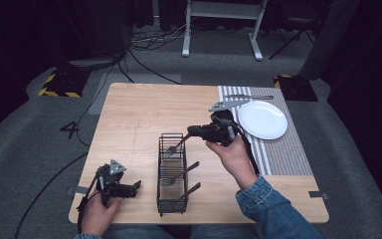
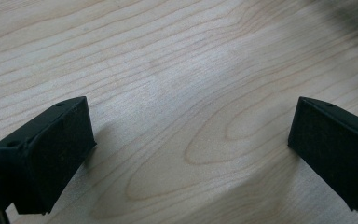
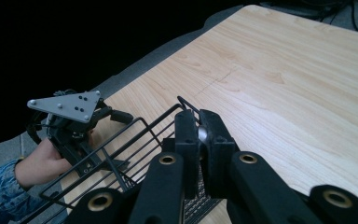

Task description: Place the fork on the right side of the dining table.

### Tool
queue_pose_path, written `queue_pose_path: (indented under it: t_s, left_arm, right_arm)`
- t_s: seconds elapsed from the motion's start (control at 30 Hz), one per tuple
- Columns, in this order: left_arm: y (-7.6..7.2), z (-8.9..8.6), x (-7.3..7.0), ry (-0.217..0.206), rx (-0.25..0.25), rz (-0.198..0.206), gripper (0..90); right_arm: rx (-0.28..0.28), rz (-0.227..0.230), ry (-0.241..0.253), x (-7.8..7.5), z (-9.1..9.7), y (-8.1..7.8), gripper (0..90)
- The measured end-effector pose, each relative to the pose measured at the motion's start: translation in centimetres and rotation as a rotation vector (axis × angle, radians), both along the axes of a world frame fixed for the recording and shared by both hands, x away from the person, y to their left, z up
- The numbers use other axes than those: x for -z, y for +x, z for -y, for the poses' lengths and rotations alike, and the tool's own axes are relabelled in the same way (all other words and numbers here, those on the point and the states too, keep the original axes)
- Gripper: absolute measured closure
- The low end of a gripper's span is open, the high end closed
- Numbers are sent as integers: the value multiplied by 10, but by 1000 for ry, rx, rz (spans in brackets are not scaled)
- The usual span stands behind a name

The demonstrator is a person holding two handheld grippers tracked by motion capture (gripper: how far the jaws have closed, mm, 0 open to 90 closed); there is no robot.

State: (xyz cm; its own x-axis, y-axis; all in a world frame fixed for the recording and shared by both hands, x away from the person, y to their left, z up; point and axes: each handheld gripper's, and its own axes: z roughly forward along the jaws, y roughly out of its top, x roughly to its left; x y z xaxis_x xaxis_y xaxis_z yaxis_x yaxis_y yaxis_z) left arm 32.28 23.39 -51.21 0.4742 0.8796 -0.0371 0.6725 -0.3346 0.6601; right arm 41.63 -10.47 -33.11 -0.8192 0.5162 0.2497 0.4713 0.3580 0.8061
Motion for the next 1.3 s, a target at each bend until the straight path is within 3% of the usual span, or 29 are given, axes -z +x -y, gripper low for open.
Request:
queue_pose_path:
  t_s: [0.27, 0.67, 1.3]
  left_arm:
    - [0, 0, 0, 0, 0, 0, 2]
    - [1, 0, 0, -1, 3, 0, 2]
    - [0, 0, 0, -1, 3, -1, 2]
  right_arm:
    - [5, 36, 33, -17, 14, -9, 862]
    - [33, 87, 98, -45, 52, -26, 862]
    - [179, 112, 128, -53, 122, -25, 863]
